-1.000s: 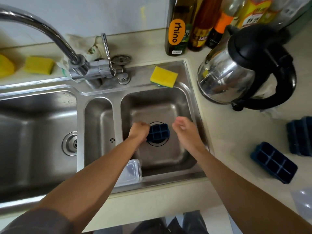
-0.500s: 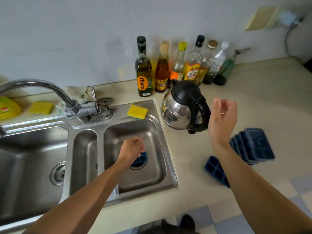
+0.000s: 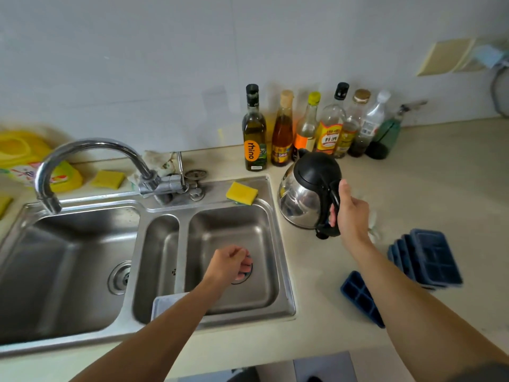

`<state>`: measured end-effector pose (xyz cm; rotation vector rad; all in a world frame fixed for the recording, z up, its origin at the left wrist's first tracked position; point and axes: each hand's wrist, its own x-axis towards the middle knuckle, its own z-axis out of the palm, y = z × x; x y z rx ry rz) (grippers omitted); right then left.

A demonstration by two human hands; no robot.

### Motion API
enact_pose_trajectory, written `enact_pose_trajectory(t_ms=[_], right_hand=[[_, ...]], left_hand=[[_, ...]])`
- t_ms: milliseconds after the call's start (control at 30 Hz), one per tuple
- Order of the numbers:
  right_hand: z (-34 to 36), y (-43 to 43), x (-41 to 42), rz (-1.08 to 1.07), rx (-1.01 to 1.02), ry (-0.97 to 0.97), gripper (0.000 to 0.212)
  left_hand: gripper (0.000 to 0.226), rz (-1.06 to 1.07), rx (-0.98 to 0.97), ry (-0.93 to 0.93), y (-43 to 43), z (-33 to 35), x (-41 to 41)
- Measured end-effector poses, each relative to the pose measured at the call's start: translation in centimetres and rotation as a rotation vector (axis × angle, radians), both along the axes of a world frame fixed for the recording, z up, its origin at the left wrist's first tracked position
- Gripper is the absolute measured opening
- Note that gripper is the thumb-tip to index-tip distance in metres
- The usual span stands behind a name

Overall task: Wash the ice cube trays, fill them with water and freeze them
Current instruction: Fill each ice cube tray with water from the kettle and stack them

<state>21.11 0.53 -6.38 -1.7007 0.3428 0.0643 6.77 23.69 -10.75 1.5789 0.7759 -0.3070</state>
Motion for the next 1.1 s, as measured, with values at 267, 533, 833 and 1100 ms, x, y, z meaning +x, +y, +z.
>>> enact_pose_trajectory(t_ms=[267,533,833,1100], right_hand=[[1.2,-1.4,-6.1,0.028,0.047,0.036,0.055],[3.6,-3.0,-10.9,0.177,-0.005,0.032,0.064],[6.1,-0.4,-12.8,0.378,-0.105,0.084,0.059],[6.9,2.4,-12.8,0.48,-0.233,0.109,0.058]], left_hand=[[0.019,0.082,-0.082,-0.04,-1.6,-1.2,-0.3],[0.025,0.212,-0.165,-0.129,-4.0,-2.0,-2.2],[0.044,0.22,-0.328,-0.145,-4.0,-1.2,-6.5],[0.043,0.271,-0.393,-0.134,-3.0,-1.8,-8.9]])
